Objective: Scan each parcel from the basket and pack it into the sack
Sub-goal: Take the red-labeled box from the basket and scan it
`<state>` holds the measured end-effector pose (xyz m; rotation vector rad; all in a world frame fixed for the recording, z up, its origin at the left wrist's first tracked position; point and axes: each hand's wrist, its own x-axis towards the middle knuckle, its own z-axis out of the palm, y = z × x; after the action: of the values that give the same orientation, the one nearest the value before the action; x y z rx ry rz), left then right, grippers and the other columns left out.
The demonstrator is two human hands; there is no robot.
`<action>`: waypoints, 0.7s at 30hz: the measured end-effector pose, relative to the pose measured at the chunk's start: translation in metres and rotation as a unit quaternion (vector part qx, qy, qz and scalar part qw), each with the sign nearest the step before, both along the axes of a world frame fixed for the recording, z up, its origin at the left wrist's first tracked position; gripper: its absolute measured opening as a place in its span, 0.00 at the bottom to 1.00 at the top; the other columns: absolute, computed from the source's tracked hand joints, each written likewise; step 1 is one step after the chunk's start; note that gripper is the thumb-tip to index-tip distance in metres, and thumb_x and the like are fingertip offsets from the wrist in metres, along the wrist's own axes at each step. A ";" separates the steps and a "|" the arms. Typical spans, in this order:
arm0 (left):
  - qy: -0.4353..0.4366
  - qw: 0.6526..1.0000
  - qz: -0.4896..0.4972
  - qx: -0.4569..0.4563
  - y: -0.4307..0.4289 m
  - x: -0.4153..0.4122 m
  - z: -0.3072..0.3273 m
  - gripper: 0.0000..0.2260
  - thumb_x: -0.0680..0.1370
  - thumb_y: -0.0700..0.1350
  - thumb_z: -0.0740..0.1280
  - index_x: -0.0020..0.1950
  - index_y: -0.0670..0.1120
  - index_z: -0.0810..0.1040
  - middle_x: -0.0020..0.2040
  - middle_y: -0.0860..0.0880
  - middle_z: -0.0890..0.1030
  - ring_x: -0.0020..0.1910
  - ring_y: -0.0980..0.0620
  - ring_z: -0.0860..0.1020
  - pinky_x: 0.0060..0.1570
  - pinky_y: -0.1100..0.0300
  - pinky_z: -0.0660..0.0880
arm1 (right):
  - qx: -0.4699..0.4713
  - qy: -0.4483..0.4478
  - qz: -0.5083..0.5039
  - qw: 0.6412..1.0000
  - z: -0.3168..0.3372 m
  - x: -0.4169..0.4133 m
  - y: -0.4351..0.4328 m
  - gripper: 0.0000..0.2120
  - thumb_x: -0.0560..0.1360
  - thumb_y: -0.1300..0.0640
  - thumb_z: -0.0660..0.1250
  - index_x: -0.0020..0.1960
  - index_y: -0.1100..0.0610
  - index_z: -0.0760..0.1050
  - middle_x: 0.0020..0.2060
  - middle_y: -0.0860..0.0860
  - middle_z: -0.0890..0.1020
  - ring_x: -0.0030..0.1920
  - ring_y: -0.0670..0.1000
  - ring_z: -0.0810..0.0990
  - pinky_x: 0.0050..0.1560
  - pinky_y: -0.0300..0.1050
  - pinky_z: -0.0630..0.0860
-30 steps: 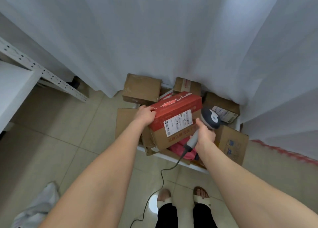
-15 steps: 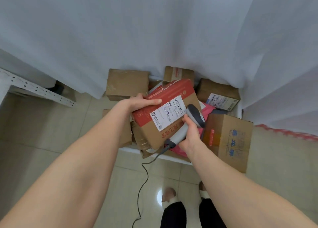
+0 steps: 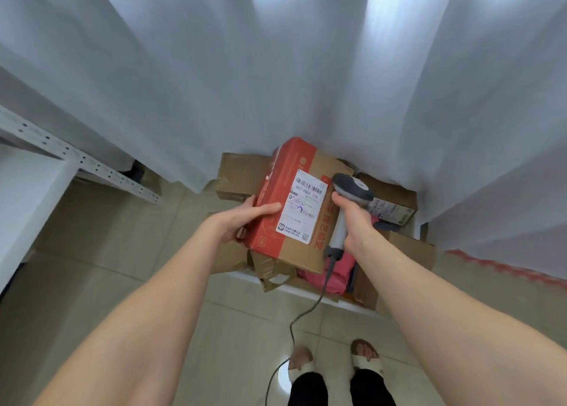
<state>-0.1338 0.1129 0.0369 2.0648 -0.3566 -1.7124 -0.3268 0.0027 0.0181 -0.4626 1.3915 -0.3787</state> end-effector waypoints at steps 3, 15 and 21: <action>-0.005 0.998 0.054 -0.040 0.015 -0.005 0.035 0.38 0.66 0.59 0.73 0.72 0.56 0.61 0.55 0.52 0.80 0.48 0.55 0.81 0.35 0.61 0.76 | -0.037 -0.004 0.047 0.998 0.050 0.011 -0.002 0.26 0.72 0.54 0.75 0.67 0.60 0.72 0.53 0.55 0.82 0.53 0.57 0.81 0.59 0.59 0.77; -0.053 0.927 0.324 -0.180 0.083 -0.026 0.160 0.25 0.72 0.54 0.71 0.67 0.56 0.69 0.52 0.49 0.83 0.49 0.50 0.81 0.38 0.56 0.75 | -0.185 -0.050 0.246 0.950 0.237 0.041 0.033 0.13 0.74 0.56 0.72 0.54 0.62 0.76 0.40 0.56 0.83 0.34 0.53 0.82 0.40 0.47 0.82; -0.061 0.902 0.367 -0.219 0.113 -0.025 0.208 0.24 0.71 0.54 0.72 0.66 0.55 0.71 0.51 0.48 0.84 0.49 0.49 0.81 0.41 0.55 0.77 | -0.222 -0.099 0.346 0.906 0.310 0.048 0.064 0.10 0.74 0.59 0.68 0.54 0.62 0.76 0.36 0.58 0.85 0.23 0.48 0.74 0.27 0.39 0.74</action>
<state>-0.1584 0.2263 0.2449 1.6602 0.0209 -0.9449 -0.2785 0.0668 0.3276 -1.2154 0.8568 -0.1428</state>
